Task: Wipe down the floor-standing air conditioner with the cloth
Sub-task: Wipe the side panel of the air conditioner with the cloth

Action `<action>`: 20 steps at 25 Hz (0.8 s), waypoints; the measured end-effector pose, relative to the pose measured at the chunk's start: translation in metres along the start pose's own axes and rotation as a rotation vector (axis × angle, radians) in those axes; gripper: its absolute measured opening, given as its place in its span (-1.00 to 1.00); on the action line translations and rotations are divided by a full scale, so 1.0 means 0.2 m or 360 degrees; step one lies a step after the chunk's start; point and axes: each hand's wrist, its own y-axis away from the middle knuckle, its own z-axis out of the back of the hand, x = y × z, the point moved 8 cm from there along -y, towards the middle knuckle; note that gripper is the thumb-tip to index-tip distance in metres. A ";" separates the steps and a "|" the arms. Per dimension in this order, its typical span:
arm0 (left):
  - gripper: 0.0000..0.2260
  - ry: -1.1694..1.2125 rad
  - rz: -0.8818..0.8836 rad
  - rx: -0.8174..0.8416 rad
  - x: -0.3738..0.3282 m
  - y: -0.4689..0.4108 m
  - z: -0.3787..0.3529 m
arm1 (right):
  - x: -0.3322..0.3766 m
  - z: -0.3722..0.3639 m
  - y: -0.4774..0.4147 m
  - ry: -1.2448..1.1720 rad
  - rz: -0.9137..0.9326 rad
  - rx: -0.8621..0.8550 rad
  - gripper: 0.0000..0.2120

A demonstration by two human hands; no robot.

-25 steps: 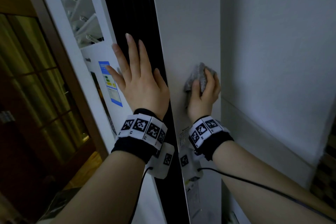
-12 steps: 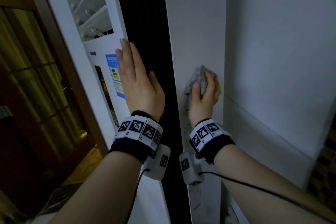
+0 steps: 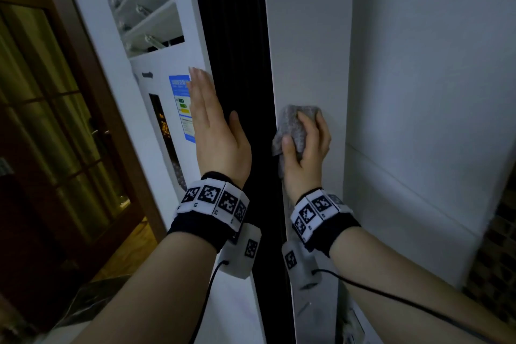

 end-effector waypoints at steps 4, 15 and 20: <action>-0.46 -0.0006 0.0019 0.0076 0.03 0.01 0.00 | 0.01 0.02 -0.03 -0.0087 -0.0135 -0.0077 -0.62; -0.52 0.0075 0.0028 0.0209 0.10 0.07 0.04 | 0.14 -0.08 0.17 0.0189 0.0306 0.0086 -0.69; -0.51 0.0147 -0.0004 0.0264 0.13 0.09 0.06 | 0.13 -0.08 0.14 0.0099 0.0142 -0.0053 -0.65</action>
